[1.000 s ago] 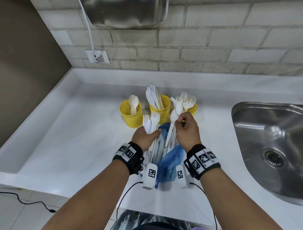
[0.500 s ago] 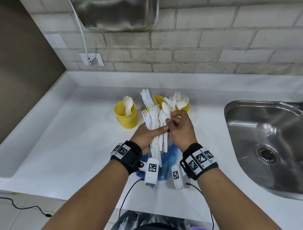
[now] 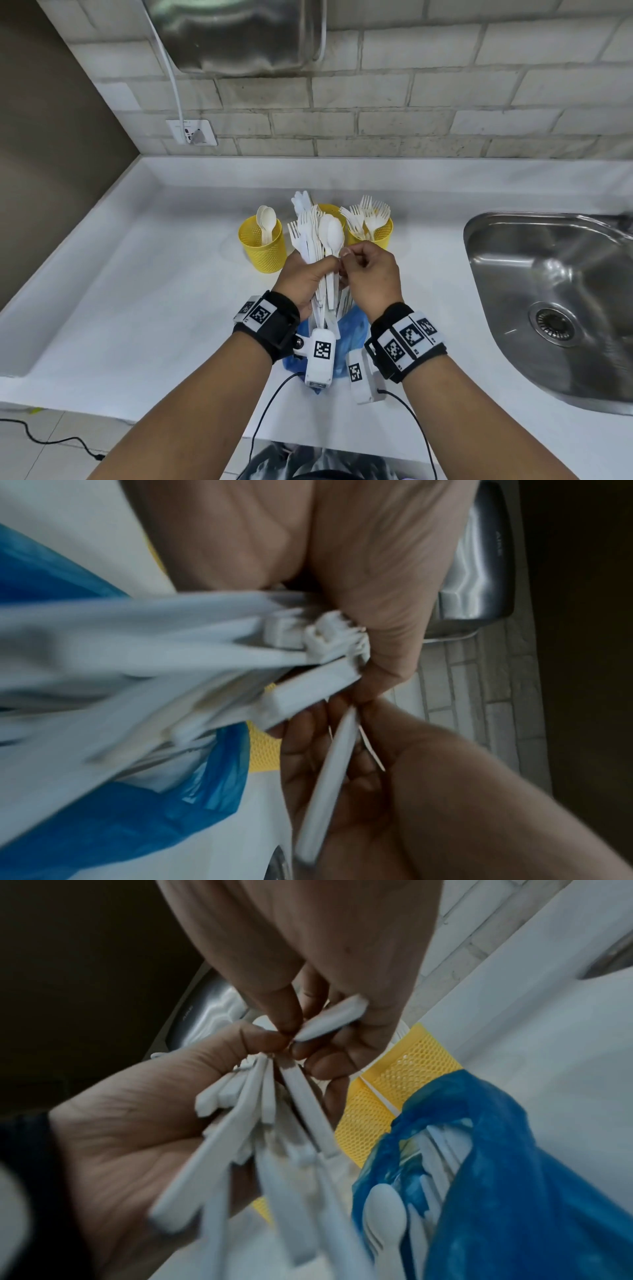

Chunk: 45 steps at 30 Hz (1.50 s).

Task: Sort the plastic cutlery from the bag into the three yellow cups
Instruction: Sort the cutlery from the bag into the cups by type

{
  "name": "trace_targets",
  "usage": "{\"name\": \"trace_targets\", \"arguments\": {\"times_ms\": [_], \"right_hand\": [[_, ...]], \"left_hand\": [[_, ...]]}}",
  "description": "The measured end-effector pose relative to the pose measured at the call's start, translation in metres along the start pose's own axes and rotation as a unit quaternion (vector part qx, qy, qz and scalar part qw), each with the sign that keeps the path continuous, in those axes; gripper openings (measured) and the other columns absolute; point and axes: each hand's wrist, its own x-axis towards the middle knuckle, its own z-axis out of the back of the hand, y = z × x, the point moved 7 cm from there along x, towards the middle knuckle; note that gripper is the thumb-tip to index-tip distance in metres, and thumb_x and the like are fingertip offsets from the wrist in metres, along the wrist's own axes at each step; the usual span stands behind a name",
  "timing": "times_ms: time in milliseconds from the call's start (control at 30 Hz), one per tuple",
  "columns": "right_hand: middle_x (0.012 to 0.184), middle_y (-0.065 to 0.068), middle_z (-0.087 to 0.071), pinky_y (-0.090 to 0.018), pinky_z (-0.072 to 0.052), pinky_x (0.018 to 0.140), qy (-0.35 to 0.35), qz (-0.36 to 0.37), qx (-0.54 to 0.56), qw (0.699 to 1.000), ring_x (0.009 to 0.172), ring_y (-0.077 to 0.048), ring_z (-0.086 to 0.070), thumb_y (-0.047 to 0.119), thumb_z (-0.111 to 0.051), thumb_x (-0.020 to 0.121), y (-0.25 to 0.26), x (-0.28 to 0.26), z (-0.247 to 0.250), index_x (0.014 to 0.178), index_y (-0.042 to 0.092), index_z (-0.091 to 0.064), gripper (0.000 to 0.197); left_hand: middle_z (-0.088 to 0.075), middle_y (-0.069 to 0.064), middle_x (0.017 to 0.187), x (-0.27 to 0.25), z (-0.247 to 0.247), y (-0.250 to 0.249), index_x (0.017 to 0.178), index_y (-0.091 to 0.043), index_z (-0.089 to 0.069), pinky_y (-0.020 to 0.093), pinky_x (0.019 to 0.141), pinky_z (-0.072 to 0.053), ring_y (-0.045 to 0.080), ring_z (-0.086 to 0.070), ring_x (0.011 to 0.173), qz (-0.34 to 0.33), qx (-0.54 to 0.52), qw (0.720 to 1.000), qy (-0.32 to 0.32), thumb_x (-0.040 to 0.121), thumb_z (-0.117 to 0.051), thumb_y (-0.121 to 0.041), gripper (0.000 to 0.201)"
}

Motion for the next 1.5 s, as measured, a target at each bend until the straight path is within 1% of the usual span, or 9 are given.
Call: {"name": "trace_targets", "arguments": {"times_ms": [233,333,433,533,633,867,1167,1367,1500], "right_hand": [[0.048,0.012,-0.053,-0.032,-0.044,0.065,0.028,-0.015,0.011,0.999,0.056,-0.014,-0.049,0.027,-0.061,0.098,0.01,-0.004,-0.011,0.053,0.019,-0.059,0.046],[0.074,-0.001,-0.053,-0.034,-0.042,0.078,0.07,0.031,-0.043,0.996,0.074,-0.016,-0.049,0.034,-0.055,0.103,0.027,-0.009,-0.012,0.055,0.018,-0.052,0.05],[0.125,-0.004,-0.038,-0.035,-0.027,0.114,0.16,-0.005,-0.169,0.973,0.122,-0.023,-0.034,0.05,-0.043,0.103,0.02,-0.015,-0.019,0.119,0.033,-0.07,0.035],[0.146,0.002,-0.035,-0.045,-0.03,0.12,0.218,-0.047,-0.091,0.971,0.139,-0.017,-0.033,0.061,-0.051,0.081,0.01,-0.019,-0.02,0.157,0.044,-0.026,0.082],[0.136,0.001,-0.059,-0.054,-0.054,0.102,0.293,-0.085,-0.024,0.952,0.125,-0.022,-0.061,0.042,-0.066,0.071,0.003,-0.026,-0.031,0.152,0.037,-0.029,0.09],[0.09,-0.013,-0.073,-0.032,-0.055,0.052,0.305,-0.062,0.026,0.95,0.062,-0.019,-0.07,-0.001,-0.066,0.082,0.011,-0.028,-0.043,0.129,0.015,-0.052,0.052],[0.059,0.007,-0.062,-0.024,-0.04,0.048,0.175,-0.046,0.069,0.981,0.048,-0.006,-0.053,-0.004,-0.058,0.083,0.005,-0.021,-0.039,0.099,0.01,-0.067,0.022],[0.055,-0.008,-0.041,-0.027,-0.03,0.049,0.252,-0.11,0.147,0.95,0.046,-0.018,-0.035,-0.007,-0.05,0.084,0.008,-0.028,-0.043,0.105,-0.007,-0.059,0.022],[0.054,-0.006,-0.037,-0.027,-0.029,0.051,0.359,-0.112,0.162,0.912,0.042,-0.016,-0.033,-0.004,-0.057,0.081,0.019,-0.039,-0.048,0.066,0.012,-0.062,0.022]], "left_hand": [[-0.069,0.026,0.105,-0.004,-0.004,0.001,0.124,0.007,-0.062,0.042,0.081,-0.057,0.035,-0.068,0.094,0.02,-0.035,0.999,-0.006,0.093,-0.059,0.004,0.031],[-0.072,0.024,0.101,-0.005,-0.001,-0.002,0.122,0.008,-0.064,0.039,0.074,-0.059,0.032,-0.072,0.089,0.01,-0.043,0.999,-0.021,0.095,-0.065,-0.004,0.029],[-0.071,0.022,0.094,-0.003,0.007,-0.005,0.113,0.008,-0.066,0.041,0.072,-0.057,0.031,-0.071,0.085,-0.003,-0.039,0.998,-0.041,0.09,-0.066,0.002,0.023],[-0.061,0.012,0.072,-0.001,0.011,-0.01,0.088,-0.001,-0.067,0.033,0.062,-0.053,0.024,-0.062,0.068,-0.009,-0.029,0.998,-0.057,0.084,-0.06,0.01,0.014],[-0.06,0.014,0.076,-0.001,0.01,-0.014,0.094,-0.002,-0.067,0.036,0.065,-0.054,0.025,-0.061,0.071,-0.022,-0.045,0.997,-0.053,0.084,-0.063,0.009,0.016],[-0.071,0.007,0.094,-0.009,-0.009,-0.03,0.119,-0.004,-0.064,0.039,0.084,-0.059,0.022,-0.068,0.093,-0.091,-0.023,0.996,-0.004,0.089,-0.068,0.006,0.032],[-0.077,-0.002,0.11,-0.014,-0.017,-0.052,0.121,-0.013,-0.067,0.035,0.094,-0.056,0.014,-0.072,0.106,-0.185,0.142,0.972,0.006,0.081,-0.08,-0.002,0.043],[-0.076,0.012,0.106,-0.019,-0.013,-0.057,0.117,-0.005,-0.066,0.047,0.093,-0.058,0.025,-0.074,0.101,-0.157,0.16,0.973,0.061,0.079,-0.085,-0.012,0.043],[-0.075,0.016,0.109,-0.025,-0.013,-0.058,0.104,-0.016,-0.077,0.049,0.098,-0.054,0.028,-0.07,0.104,-0.091,0.085,0.979,0.164,0.077,-0.083,-0.013,0.028]]}}
